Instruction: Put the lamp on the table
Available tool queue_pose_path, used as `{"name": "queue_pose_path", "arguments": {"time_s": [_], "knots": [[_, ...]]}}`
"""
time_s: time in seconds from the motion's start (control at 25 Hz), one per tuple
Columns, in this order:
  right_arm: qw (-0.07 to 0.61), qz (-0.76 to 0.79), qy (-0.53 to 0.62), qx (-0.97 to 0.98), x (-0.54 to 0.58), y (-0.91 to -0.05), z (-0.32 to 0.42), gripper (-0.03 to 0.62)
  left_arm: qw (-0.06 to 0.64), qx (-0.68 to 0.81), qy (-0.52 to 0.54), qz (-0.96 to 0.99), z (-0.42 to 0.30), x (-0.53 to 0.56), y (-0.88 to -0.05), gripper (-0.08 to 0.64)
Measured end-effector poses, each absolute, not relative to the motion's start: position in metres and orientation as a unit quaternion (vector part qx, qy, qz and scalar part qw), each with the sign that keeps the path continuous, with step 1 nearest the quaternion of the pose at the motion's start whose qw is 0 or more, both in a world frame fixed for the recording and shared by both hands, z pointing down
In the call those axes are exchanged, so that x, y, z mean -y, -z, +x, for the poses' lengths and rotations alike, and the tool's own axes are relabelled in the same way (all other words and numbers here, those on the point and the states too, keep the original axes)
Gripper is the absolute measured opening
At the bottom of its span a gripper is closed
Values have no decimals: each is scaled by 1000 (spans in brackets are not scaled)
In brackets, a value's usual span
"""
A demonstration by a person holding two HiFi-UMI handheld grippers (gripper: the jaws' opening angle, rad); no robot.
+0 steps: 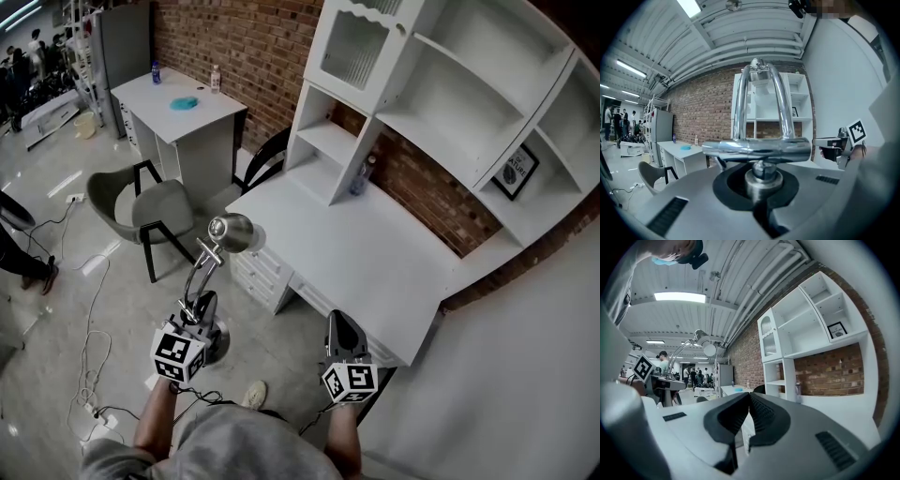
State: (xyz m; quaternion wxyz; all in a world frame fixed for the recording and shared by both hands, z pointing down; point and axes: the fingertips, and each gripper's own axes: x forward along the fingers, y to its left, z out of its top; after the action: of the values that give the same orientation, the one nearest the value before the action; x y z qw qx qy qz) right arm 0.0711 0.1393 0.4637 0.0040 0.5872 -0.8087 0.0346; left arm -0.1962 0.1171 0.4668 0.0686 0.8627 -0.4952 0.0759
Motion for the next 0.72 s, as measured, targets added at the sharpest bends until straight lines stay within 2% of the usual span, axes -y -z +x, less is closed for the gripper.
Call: {"name": "queue_pose_path", "arguments": {"time_s": [0.72], "knots": [[-15, 583, -19, 812, -99, -461, 128, 23, 42, 528, -66, 846, -166, -70, -452, 0]]}}
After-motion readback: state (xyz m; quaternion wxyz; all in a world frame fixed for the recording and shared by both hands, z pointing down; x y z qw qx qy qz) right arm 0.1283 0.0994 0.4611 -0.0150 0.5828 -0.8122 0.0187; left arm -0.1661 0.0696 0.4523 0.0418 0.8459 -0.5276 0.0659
